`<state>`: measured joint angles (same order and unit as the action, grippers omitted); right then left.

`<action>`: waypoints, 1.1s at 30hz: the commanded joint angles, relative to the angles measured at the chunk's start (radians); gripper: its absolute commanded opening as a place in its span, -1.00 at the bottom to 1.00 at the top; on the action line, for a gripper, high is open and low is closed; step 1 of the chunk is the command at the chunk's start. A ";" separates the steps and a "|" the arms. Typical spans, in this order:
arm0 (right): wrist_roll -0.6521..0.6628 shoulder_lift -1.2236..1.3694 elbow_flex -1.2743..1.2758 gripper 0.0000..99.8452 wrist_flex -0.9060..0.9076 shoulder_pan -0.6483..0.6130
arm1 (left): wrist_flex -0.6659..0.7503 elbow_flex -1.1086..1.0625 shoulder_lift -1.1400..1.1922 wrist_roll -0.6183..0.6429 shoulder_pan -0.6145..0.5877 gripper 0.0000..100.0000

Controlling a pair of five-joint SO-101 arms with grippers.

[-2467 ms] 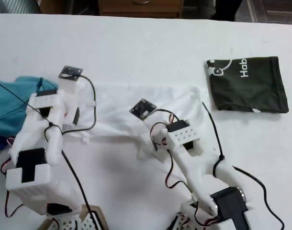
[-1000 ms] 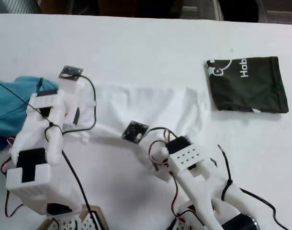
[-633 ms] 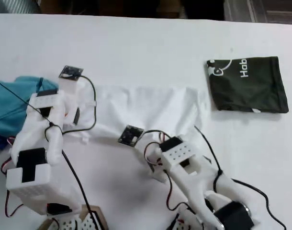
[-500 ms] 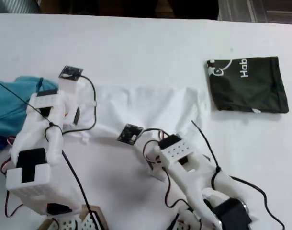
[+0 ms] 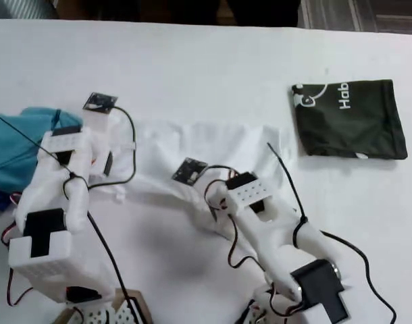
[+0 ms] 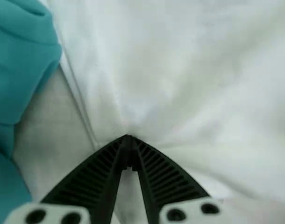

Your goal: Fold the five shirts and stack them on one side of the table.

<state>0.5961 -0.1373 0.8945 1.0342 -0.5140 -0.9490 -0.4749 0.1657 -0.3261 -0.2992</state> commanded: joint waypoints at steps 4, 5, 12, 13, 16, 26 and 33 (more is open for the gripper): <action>0.008 0.024 -0.061 -0.96 0.070 0.002 | 0.014 -0.004 -0.014 0.000 0.008 -0.95; 0.014 0.024 -0.083 -0.96 0.090 0.002 | 0.014 -0.004 -0.014 0.000 0.008 -0.95; 0.107 0.024 -0.278 -0.96 0.243 0.065 | 0.014 -0.004 -0.014 0.000 0.008 -0.95; 0.120 0.024 -0.315 -0.96 0.260 0.085 | 0.014 -0.004 -0.014 0.000 0.008 -0.95; 0.160 0.031 -0.420 -0.96 0.292 0.142 | 0.014 -0.004 -0.014 0.000 0.009 -0.95; 0.230 0.168 -0.690 -0.96 0.257 0.182 | 0.014 -0.004 -0.014 0.000 0.011 -0.95; 0.226 0.421 -0.893 -0.96 0.213 0.202 | 0.014 -0.005 -0.014 0.000 0.011 -0.95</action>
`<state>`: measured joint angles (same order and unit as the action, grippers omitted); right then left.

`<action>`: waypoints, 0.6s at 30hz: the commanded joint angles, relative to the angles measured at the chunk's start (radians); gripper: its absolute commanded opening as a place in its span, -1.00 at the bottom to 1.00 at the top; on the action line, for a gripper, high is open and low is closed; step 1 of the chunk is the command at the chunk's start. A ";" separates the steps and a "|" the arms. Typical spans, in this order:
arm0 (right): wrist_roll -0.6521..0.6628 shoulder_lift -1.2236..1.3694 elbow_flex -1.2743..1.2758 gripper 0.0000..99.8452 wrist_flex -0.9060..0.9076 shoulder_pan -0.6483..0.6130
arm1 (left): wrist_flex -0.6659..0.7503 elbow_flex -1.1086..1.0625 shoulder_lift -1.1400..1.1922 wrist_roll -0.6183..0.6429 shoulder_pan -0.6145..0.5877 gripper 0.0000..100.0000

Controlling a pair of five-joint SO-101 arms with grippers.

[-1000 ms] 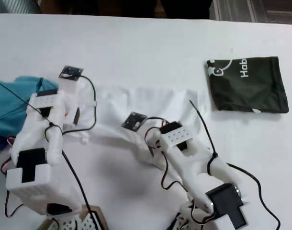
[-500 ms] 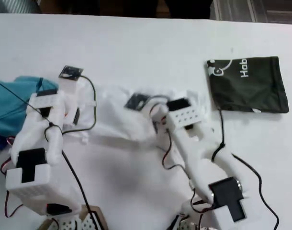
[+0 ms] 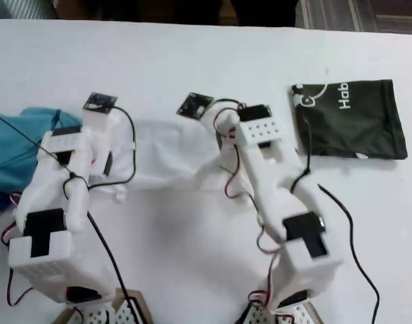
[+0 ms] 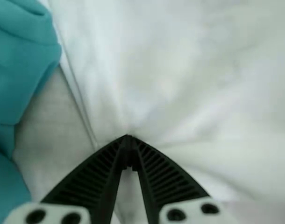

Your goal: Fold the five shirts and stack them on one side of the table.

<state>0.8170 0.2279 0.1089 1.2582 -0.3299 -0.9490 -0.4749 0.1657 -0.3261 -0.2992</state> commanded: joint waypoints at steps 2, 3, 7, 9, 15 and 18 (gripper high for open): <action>0.005 0.105 -0.173 -0.96 -0.007 0.019 | 0.014 -0.005 -0.014 0.000 0.011 -0.95; 0.005 0.127 -0.204 -0.95 0.004 0.019 | 0.014 -0.005 -0.014 0.000 0.011 -0.95; 0.003 0.202 -0.311 -0.72 0.041 0.021 | 0.014 -0.005 -0.014 0.000 0.011 -0.95; 0.003 0.234 -0.362 -0.60 0.056 0.028 | 0.014 -0.005 -0.014 0.000 0.011 -0.95; 0.003 0.282 -0.485 -0.62 0.067 0.073 | 0.014 -0.007 -0.014 0.000 0.011 -0.95; 0.002 0.280 -0.537 -0.63 0.087 0.093 | 0.014 -0.007 -0.014 0.000 0.011 -0.95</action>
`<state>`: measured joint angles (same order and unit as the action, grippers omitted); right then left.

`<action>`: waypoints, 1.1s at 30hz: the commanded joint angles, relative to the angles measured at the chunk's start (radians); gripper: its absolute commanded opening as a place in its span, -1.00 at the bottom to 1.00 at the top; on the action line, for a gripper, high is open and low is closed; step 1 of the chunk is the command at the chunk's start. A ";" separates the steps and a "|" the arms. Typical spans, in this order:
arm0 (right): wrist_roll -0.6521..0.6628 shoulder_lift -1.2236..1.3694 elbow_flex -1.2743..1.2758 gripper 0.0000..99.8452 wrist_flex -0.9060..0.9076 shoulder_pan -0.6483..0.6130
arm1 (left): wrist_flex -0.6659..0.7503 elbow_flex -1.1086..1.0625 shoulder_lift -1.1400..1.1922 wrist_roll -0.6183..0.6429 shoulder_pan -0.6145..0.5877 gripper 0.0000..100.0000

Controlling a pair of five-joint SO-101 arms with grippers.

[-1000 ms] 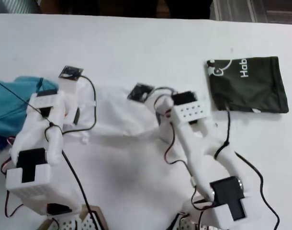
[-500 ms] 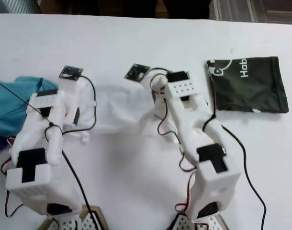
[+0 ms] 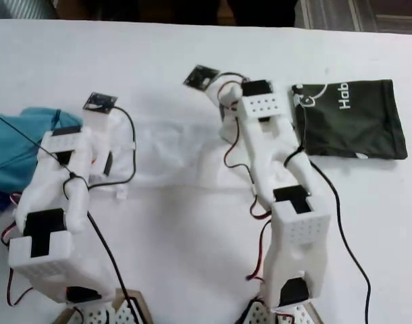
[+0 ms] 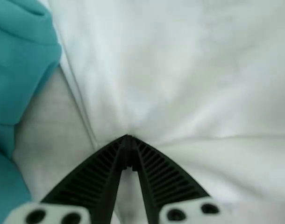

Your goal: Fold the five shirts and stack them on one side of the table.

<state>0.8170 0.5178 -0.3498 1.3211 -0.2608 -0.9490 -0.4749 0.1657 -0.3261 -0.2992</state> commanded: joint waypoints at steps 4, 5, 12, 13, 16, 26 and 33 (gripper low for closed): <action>-0.068 -0.010 -0.169 -0.77 0.177 0.031 | 0.014 -0.007 -0.014 0.000 0.011 -0.95; -0.080 -0.010 -0.189 -0.90 0.225 0.027 | 0.014 -0.007 -0.014 0.000 0.011 -0.95; -0.103 -0.010 -0.204 -0.96 0.423 -0.001 | 0.014 -0.005 -0.014 0.000 0.011 -0.95; -0.103 -0.010 -0.198 -0.96 0.432 -0.002 | 0.014 -0.005 -0.014 0.000 0.011 -0.95; -0.104 -0.010 -0.147 -0.96 0.440 -0.004 | 0.014 -0.005 -0.014 0.000 0.011 -0.95; -0.095 0.021 0.063 -0.96 0.139 0.101 | 0.014 -0.005 -0.014 0.000 0.011 -0.95; -0.095 0.099 0.071 -0.96 -0.044 0.147 | 0.014 -0.007 -0.014 0.000 0.011 -0.95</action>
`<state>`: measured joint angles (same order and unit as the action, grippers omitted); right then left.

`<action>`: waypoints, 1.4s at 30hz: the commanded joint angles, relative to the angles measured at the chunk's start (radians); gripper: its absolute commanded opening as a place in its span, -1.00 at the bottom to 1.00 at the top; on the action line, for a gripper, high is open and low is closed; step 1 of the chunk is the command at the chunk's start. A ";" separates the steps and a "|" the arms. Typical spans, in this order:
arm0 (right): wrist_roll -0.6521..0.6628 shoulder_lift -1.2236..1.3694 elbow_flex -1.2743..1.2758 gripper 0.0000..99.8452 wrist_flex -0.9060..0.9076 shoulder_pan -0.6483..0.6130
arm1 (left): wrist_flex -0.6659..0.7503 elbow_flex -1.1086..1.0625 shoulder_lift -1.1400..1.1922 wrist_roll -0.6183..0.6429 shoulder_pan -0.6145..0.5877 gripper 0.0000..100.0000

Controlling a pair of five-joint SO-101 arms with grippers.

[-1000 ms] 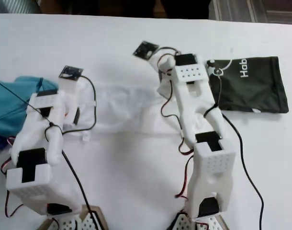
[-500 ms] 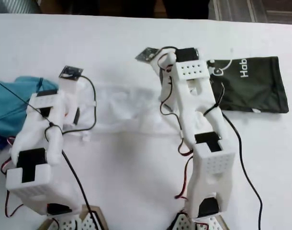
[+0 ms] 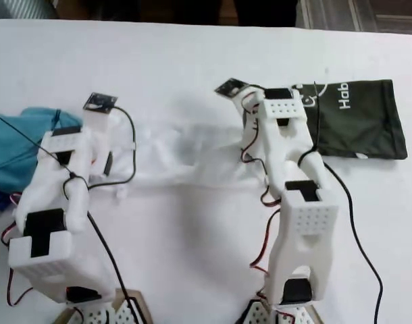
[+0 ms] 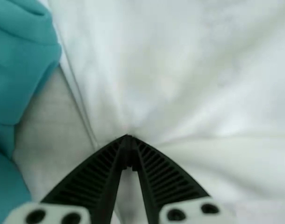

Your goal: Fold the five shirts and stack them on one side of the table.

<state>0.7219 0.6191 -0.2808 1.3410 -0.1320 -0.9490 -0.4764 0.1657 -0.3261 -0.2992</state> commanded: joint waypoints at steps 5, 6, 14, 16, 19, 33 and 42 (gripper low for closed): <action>0.000 -0.002 -0.049 -0.96 -0.088 0.010 | 0.014 -0.005 -0.014 0.000 0.011 -0.95; -0.002 -0.002 -0.066 -0.96 -0.088 0.010 | 0.014 -0.005 -0.014 0.000 0.011 -0.95; -0.008 -0.002 -0.192 -0.96 -0.030 0.013 | 0.014 -0.004 -0.014 0.000 0.011 -0.95; -0.009 -0.002 -0.239 -0.96 0.027 0.008 | 0.014 -0.004 -0.014 0.000 0.011 -0.95; -0.009 -0.002 -0.315 -0.96 0.139 -0.015 | 0.014 -0.004 -0.014 0.000 0.011 -0.95; -0.101 -0.030 -0.413 -0.96 0.369 -0.282 | 0.014 -0.004 -0.014 0.000 0.011 -0.95; -0.193 0.088 -0.391 -0.96 0.228 -0.337 | 0.014 -0.004 -0.014 0.000 0.011 -0.95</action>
<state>0.5654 0.6912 -0.6552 1.6264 -0.4526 -0.9459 -0.4795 0.1657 -0.3291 -0.2977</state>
